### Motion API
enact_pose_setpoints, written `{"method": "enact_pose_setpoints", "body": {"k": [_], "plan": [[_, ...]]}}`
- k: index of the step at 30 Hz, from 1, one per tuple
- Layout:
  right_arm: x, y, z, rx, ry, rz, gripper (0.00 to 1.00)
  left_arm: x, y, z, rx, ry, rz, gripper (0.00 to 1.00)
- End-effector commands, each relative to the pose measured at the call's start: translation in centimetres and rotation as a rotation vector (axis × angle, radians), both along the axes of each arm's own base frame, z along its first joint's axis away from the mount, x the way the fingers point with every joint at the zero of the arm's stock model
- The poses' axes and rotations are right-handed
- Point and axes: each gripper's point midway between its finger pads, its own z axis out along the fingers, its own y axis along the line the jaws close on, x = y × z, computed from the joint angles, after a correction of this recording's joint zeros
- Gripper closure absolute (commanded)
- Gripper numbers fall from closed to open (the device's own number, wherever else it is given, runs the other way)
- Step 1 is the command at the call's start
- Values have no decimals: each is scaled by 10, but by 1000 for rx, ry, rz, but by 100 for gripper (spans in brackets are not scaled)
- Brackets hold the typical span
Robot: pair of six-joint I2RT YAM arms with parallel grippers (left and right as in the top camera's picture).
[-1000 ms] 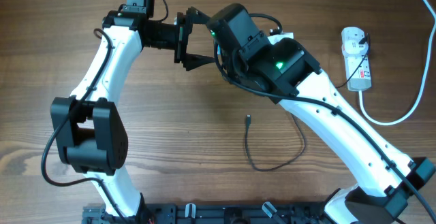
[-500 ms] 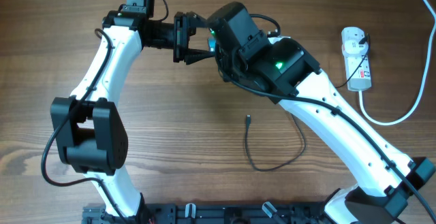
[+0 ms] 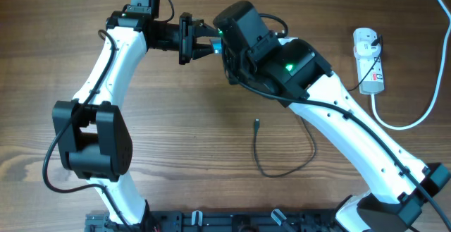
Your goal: Plug charger to phone and switch on socket
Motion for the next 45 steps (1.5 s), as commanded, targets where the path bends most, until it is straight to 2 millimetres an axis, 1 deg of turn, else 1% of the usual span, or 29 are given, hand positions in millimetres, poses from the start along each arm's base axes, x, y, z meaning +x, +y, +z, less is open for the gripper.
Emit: {"method": "enact_pose_setpoints", "body": {"k": [1,4,5,7,9,10,12,13,14,15,18,21,22,23,24,25,26,28,31,32,34,36,37,40,45], "plan": [[-3,9,4,22,8,42,95,-6,1,17,-24,-40,-6,78],[-3,8,4,17,6,43,94,-6,1,17,-24,-39,-6,86],[-3,8,4,16,6,44,90,-6,1,17,-24,-40,-6,88],[-3,7,4,-12,-10,70,62,-6,1,17,-24,-40,-6,90],[0,3,5,-58,-38,86,45,-6,1,17,-23,-41,-6,94],[3,-1,6,-104,-64,103,32,-6,1,17,-23,-41,-6,96],[4,-7,10,-167,-100,139,16,-6,1,17,-22,-49,-5,96],[4,-11,12,-185,-107,155,13,-5,1,16,-15,-51,-2,96],[4,-17,16,-215,-124,184,8,-4,1,13,1,-56,4,96],[2,-29,22,-259,-139,213,2,-2,1,9,26,-59,15,96],[-2,-75,36,-404,-165,291,0,5,4,-6,108,-102,49,96],[-12,-129,47,-588,-170,402,0,14,8,-24,216,-185,84,96],[-16,-141,48,-640,-164,447,0,17,9,-29,245,-209,91,96],[-23,-155,46,-714,-144,519,0,20,12,-36,288,-240,101,96],[-29,-165,41,-763,-114,572,0,23,14,-42,329,-265,110,96],[-38,-174,33,-797,-62,618,0,27,17,-49,372,-281,121,96],[-47,-178,24,-814,-3,656,0,30,21,-56,426,-287,137,96],[-58,-182,8,-819,85,697,0,37,29,-69,520,-313,161,96],[-68,-170,-17,-742,147,767,0,40,33,-74,558,-450,124,96],[-68,-162,-27,-703,151,791,0,40,33,-74,557,-495,108,96],[-66,-152,-42,-662,150,812,0,40,33,-74,556,-585,74,96],[-63,-148,-57,-651,157,820,0,36,33,-76,556,-658,31,96],[-62,-148,-63,-652,162,822,0,34,34,-77,556,-664,20,96],[-64,-148,-76,-647,183,831,0,31,34,-78,556,-703,-5,96],[-64,-148,-75,-647,181,833,0,31,34,-78,554,-717,-11,96]]}}
